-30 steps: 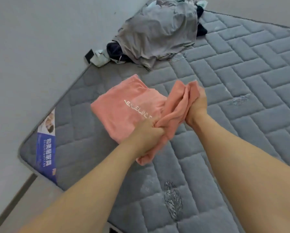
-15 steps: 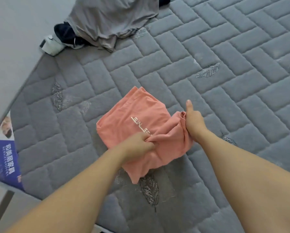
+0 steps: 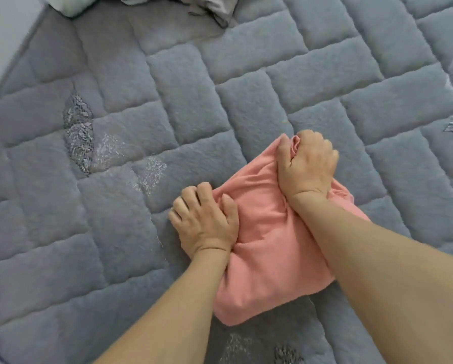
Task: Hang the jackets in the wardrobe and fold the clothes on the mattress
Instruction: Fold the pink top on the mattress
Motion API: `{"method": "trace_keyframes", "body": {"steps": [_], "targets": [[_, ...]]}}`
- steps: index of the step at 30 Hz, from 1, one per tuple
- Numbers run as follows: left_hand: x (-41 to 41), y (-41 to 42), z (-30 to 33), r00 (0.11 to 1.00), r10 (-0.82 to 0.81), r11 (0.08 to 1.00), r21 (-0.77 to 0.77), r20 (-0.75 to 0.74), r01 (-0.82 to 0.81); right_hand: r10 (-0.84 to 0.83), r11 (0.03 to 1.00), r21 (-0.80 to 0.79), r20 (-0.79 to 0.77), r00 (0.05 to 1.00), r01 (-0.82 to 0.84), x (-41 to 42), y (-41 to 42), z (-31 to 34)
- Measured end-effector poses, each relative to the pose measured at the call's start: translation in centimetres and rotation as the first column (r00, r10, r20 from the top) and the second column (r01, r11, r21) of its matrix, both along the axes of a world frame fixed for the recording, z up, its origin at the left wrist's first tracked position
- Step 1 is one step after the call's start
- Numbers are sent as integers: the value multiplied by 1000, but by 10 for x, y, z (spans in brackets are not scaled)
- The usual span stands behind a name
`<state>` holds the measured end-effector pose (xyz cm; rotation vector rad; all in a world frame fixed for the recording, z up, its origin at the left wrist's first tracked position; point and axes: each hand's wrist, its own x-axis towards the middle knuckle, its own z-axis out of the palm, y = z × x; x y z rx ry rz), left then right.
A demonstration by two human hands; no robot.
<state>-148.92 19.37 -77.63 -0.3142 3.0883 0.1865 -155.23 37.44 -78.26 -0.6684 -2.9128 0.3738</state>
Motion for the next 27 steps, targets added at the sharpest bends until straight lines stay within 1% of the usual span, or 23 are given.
{"method": "trace_keyframes", "body": {"steps": [1,2,4,6,9,21,24,25,27], "targets": [[1,-1,-7,1000,10,1000,4,-27,-10,1,1000,-3,-13,1000,-1,-1,-1,-4],[1,-1,-10,1000,5,1000,11,-24,-5,1,1000,-4,0,1000,-1,-2,1,-4],[2,-1,-6,1000,-10,1000,-5,28,10,10,1000,-27,57,998,-9,-2,0,4],[2,2,-3,998,-5,1000,15,63,4,18,999,-42,96,995,-14,-1,0,5],[-2,3,-7,995,0,999,34,95,-3,13,998,-65,77,997,-8,-5,1,2],[-3,0,-6,998,-19,999,34,55,17,27,996,-85,93,995,-19,-5,1,6],[1,-5,3,998,-53,996,76,31,51,37,986,-163,105,994,-19,2,2,15],[2,-7,8,996,-78,992,102,39,74,62,979,-200,142,988,-32,5,3,19],[2,-10,20,983,-147,977,169,112,127,124,950,-309,262,957,-38,19,8,32]]}}
